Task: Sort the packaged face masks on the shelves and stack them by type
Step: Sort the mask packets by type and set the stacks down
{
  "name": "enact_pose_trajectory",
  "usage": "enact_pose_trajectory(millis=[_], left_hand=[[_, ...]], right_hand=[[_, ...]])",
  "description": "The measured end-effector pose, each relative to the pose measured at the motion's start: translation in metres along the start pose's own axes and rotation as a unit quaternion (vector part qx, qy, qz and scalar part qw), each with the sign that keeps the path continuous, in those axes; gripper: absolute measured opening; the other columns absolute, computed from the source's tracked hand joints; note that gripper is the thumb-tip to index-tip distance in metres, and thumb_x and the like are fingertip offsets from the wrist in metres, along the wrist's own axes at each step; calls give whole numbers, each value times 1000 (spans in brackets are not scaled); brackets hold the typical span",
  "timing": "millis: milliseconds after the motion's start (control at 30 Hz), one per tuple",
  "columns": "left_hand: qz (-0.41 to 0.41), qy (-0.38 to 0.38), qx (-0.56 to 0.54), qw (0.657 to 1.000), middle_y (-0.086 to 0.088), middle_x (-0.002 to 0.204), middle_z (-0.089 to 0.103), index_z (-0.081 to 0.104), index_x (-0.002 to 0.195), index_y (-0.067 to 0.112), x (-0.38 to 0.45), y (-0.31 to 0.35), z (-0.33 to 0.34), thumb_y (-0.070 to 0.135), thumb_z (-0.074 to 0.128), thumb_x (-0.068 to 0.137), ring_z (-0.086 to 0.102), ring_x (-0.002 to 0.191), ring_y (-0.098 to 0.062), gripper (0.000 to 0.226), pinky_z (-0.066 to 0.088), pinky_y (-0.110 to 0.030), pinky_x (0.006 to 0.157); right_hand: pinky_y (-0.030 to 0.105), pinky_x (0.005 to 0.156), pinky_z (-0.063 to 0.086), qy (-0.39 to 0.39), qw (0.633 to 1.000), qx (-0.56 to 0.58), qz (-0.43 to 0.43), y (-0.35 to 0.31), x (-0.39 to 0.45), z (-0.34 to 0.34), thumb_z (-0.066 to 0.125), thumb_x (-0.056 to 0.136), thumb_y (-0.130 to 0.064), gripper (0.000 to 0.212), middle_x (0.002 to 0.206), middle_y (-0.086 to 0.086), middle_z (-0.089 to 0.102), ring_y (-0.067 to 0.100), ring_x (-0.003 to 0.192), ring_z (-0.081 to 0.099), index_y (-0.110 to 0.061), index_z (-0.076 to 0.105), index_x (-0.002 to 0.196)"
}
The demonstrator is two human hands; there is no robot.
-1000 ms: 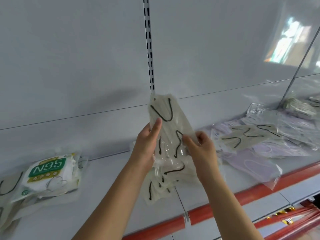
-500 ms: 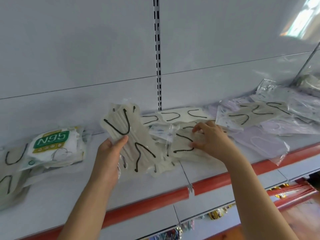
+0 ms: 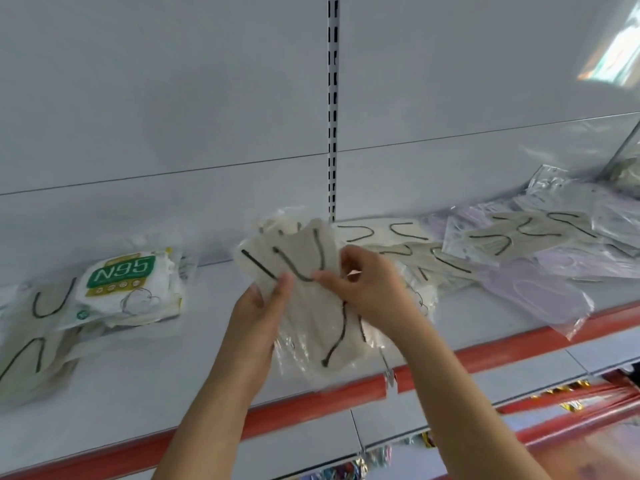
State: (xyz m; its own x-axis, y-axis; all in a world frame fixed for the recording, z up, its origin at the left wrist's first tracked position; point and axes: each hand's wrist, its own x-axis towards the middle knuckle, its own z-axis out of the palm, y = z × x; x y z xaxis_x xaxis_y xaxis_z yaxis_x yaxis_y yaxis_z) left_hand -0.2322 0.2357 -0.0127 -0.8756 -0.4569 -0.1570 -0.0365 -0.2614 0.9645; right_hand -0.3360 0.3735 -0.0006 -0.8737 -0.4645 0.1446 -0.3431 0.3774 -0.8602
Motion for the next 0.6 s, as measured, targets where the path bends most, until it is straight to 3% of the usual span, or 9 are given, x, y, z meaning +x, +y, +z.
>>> enact_pose_trajectory(millis=[100,200,267,367,467,533,600], left_hand=[[-16,65,16,998,-7,99,79,73,107,12,2,-9,-3,20,69,93,76,94,-22,16,59,-32,74],[-36,118,20,992,-7,93,80,74,99,13,5,-10,-19,19,67,96,76,90,-23,9,58,-37,82],[-39,127,-2,991,-5,96,80,73,104,14,5,-7,-28,17,64,98,76,93,-20,12,55,-35,82],[-39,122,-15,992,-5,105,79,72,114,14,4,-3,-32,16,62,99,75,98,-17,18,54,-36,89],[-45,133,-20,990,-4,107,78,72,113,15,2,-3,-33,16,62,99,74,102,-19,18,53,-38,94],[-54,134,-35,989,-2,107,79,72,113,17,-1,-1,-34,17,63,99,73,103,-19,17,53,-37,93],[-65,128,-43,989,0,108,78,70,117,19,-1,0,-33,20,62,99,72,105,-16,19,52,-33,88]], right_hand=[[18,58,43,71,997,-40,-13,17,5,6,67,89,-46,23,74,-12,63,5,63,59,-24,62,84],[29,73,46,118,968,-220,2,64,20,-32,67,89,-43,29,109,-5,63,16,97,61,-22,64,109],[37,84,50,104,962,-247,49,91,32,-55,69,88,-36,32,121,-1,62,23,108,57,-21,66,116],[36,74,54,122,957,-254,74,95,43,-70,66,90,-27,10,101,-1,71,20,87,64,-24,72,98],[33,68,46,163,943,-285,64,84,43,-73,66,90,-28,9,89,-1,67,25,87,61,-23,74,89],[32,67,46,228,941,-249,4,69,33,-74,69,89,-29,8,89,-5,68,19,82,59,-24,75,87],[25,63,47,255,943,-181,-116,44,17,-64,72,88,-24,5,90,-12,72,5,66,56,-25,77,87]])
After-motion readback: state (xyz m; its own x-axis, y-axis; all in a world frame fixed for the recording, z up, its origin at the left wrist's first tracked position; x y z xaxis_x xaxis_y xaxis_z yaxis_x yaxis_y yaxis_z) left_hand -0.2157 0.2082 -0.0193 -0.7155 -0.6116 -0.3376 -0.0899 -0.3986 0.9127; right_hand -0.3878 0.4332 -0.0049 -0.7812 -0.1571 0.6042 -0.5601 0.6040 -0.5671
